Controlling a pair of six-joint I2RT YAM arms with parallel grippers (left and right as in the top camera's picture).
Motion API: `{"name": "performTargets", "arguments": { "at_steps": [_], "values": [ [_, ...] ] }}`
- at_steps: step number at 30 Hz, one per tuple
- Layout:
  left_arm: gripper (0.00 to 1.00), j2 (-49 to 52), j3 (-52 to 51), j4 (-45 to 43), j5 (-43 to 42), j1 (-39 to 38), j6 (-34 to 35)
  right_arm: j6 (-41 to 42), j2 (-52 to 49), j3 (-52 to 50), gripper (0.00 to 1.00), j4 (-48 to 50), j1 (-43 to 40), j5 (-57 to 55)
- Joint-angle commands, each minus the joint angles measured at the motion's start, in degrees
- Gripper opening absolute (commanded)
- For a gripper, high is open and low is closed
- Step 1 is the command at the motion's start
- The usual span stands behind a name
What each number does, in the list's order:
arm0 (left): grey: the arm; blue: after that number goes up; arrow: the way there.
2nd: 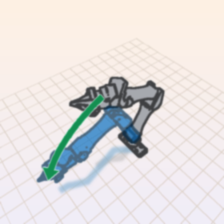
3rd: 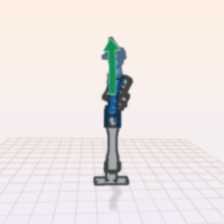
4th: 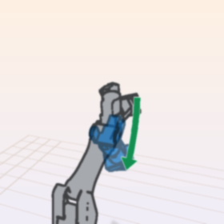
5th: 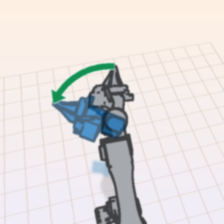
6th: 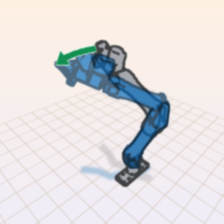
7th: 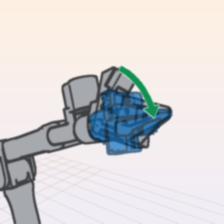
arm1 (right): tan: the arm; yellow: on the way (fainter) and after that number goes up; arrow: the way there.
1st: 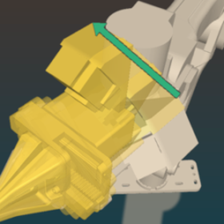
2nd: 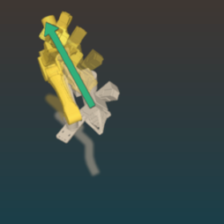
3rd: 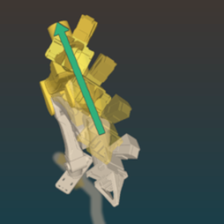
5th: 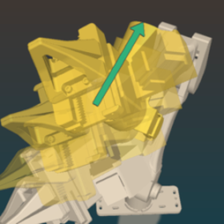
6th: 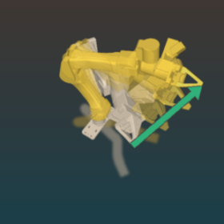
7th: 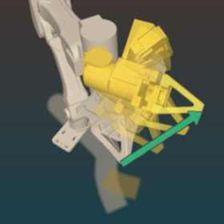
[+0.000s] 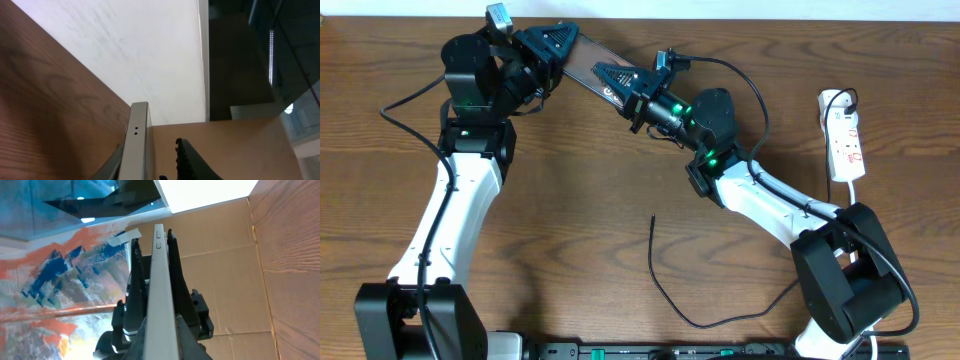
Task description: Plug charger to phone and switch on socket
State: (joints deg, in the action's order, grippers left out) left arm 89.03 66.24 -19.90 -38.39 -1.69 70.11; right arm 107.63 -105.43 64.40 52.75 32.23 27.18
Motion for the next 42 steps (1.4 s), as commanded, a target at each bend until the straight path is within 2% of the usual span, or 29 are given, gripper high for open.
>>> {"name": "performTargets", "arguments": {
  "at_steps": [1,6,10,24,26,28,37,42],
  "values": [
    [0.22,-0.28,0.46,-0.52,0.31,0.13,-0.83,0.07,0.52,1.05,0.01,0.59,0.50,0.59],
    [0.19,-0.28,0.46,-0.52,0.26,0.13,-0.83,0.07,0.52,1.05,0.01,0.59,0.50,0.59],
    [0.08,-0.28,0.46,-0.31,0.09,0.13,-0.83,0.07,0.52,1.05,0.01,0.57,0.50,0.55],
    [0.07,-0.28,0.46,-0.09,-0.11,0.13,-0.83,0.07,0.52,1.05,0.01,0.57,0.46,0.57],
    [0.07,-0.28,0.46,-0.07,-0.11,0.13,-0.83,0.07,0.52,1.05,0.06,0.57,0.46,0.57],
    [0.07,-0.28,0.46,-0.09,-0.11,0.13,-0.83,0.09,0.52,1.05,0.18,0.57,0.46,0.59],
    [0.07,-0.28,0.46,0.15,-0.11,0.13,-0.85,0.09,0.52,1.05,0.99,0.57,0.44,0.59],
    [0.07,-0.28,0.46,0.33,-0.07,0.37,-0.87,0.09,0.52,1.05,0.99,0.57,0.44,0.61]
  ]
}}
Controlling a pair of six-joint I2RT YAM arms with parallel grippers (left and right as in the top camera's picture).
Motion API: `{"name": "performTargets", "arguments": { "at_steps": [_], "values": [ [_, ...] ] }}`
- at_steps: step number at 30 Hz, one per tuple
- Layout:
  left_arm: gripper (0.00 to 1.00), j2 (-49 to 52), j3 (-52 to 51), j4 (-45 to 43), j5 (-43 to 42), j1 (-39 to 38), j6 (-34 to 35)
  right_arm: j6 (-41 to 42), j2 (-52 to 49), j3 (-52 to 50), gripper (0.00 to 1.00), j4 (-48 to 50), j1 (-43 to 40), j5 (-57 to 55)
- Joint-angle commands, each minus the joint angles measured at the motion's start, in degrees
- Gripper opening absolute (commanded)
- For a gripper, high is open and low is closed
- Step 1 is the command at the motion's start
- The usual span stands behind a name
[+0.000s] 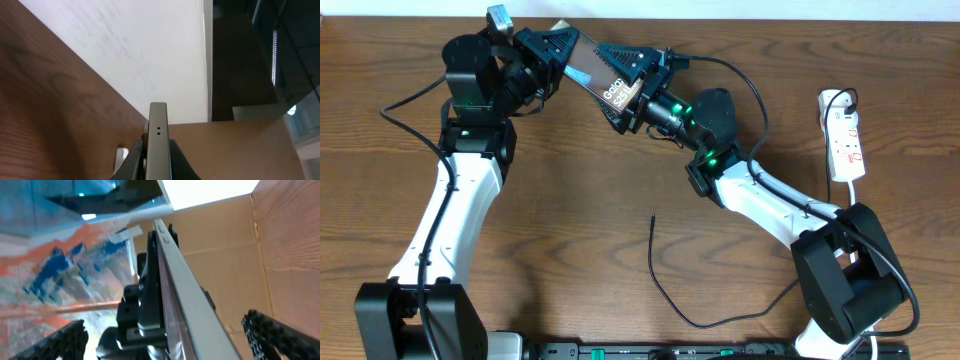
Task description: Plug charger to phone and switch on socket
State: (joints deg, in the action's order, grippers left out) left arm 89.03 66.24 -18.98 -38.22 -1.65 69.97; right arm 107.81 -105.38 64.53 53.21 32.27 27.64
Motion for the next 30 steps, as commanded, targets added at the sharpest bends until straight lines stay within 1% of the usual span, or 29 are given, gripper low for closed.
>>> {"name": "performTargets", "arguments": {
  "at_steps": [1,5,7,10,15,18,22,25,27,30],
  "values": [
    [0.07,-0.28,0.46,-0.61,-0.24,0.61,-0.74,-0.09,0.48,0.92,0.99,0.11,0.39,0.17],
    [0.07,-0.28,0.46,-0.59,-0.28,2.82,-0.74,-0.11,0.48,0.92,0.99,0.09,0.35,0.17],
    [0.07,-0.28,0.46,-0.33,-0.39,4.96,-0.74,-0.11,0.48,0.92,0.99,-0.04,0.15,0.15],
    [0.07,-0.28,0.46,-0.35,-3.19,9.38,-0.72,-1.11,0.48,0.92,0.99,-0.61,-0.48,0.17],
    [0.07,-0.28,0.46,-0.35,-10.32,17.33,-0.15,-7.74,0.48,0.92,0.99,-3.10,-1.88,1.05],
    [0.07,-0.28,0.46,-0.37,-15.78,21.40,1.29,-14.97,0.48,0.92,0.99,-5.53,-2.38,1.25],
    [0.08,-0.28,0.46,-0.39,-25.77,25.53,1.92,-28.83,0.46,0.92,0.99,-13.25,-2.45,1.88],
    [0.08,-0.28,0.46,-0.39,-33.62,27.47,1.90,-38.03,0.48,0.92,0.99,-25.22,-2.45,2.71],
    [0.08,-0.28,0.46,-0.42,-38.60,28.22,1.90,-43.91,0.48,0.94,0.99,-33.97,-2.51,1.38],
    [0.08,-0.28,0.46,-0.44,-43.71,28.33,1.84,-50.21,0.48,1.81,0.99,-44.28,-3.50,-0.31]
  ]
}}
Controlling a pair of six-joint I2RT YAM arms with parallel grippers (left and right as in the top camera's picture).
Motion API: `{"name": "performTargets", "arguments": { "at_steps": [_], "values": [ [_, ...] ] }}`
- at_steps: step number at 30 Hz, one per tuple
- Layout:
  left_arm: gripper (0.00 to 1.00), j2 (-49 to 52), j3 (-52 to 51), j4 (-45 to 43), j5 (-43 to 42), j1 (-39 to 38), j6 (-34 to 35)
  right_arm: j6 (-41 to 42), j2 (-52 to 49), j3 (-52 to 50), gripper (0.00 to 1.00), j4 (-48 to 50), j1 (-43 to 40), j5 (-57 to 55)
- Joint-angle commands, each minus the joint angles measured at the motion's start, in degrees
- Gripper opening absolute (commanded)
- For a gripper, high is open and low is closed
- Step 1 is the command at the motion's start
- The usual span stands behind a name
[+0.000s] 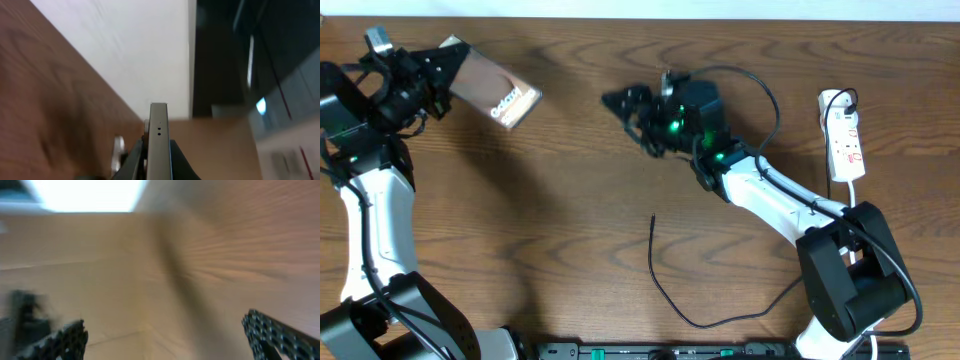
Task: Plug charger to phone and switch on socket
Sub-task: 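Release the phone from the right gripper and move it toward the cable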
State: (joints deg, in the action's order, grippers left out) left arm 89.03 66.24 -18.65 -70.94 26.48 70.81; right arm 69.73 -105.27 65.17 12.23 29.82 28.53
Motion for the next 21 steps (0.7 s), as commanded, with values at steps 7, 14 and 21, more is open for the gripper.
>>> {"name": "performTargets", "arguments": {
  "at_steps": [7,14,21],
  "values": [
    [0.08,-0.28,0.46,-5.11,-16.37,0.20,-2.03,-27.93,0.37,15.17,0.99,-34.01,-3.91,-6.43],
    [0.08,-0.28,0.46,-5.51,-16.57,0.17,-7.78,-35.12,0.35,26.77,0.99,-58.12,-3.56,-15.02],
    [0.08,-0.28,0.46,-5.49,-17.16,0.17,-10.62,-36.70,-3.13,26.62,0.99,-65.53,-2.64,-14.97]
  ]
}}
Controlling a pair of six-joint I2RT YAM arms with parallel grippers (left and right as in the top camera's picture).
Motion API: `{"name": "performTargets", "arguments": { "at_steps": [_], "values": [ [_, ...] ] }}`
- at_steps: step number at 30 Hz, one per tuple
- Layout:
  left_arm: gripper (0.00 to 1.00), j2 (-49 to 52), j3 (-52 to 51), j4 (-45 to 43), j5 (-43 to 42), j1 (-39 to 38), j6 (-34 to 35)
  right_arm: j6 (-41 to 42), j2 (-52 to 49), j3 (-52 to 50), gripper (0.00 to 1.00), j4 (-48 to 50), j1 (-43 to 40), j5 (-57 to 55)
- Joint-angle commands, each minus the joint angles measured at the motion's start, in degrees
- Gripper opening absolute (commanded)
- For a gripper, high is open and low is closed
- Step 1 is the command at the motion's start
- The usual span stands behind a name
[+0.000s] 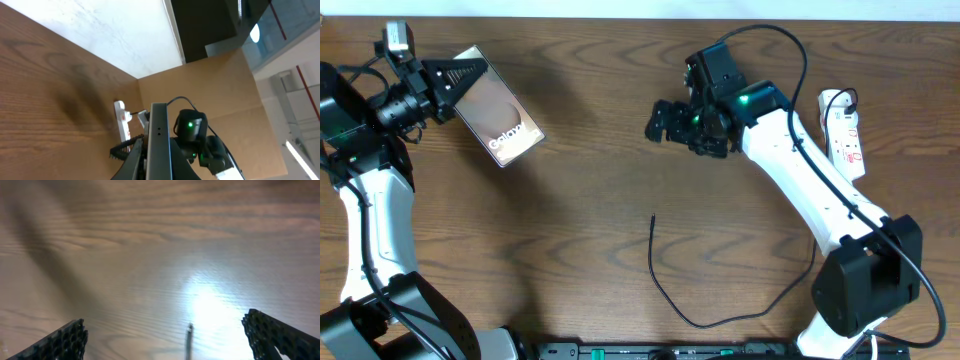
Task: Plug charger to phone and switch on socket
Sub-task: 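Release the phone from the right gripper and move it toward the cable, then lower the right gripper over the black cable's plug end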
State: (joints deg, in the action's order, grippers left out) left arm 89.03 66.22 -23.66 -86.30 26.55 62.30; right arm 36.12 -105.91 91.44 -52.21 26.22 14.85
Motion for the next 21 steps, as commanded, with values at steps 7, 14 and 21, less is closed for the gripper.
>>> {"name": "performTargets", "arguments": {
  "at_steps": [7,14,21],
  "values": [
    [0.08,-0.28,0.48,-0.48,-3.08,0.11,-3.58,-1.57,-12.81,0.35,0.98,-3.98,6.16,-1.22],
    [0.08,-0.28,0.48,-0.48,-3.72,0.11,-3.63,2.67,-17.59,0.35,0.97,-3.13,8.94,-1.22],
    [0.08,-0.28,0.48,-0.46,-3.69,0.11,-5.31,4.68,-17.42,0.37,0.98,-4.00,8.87,-2.14]
  ]
}}
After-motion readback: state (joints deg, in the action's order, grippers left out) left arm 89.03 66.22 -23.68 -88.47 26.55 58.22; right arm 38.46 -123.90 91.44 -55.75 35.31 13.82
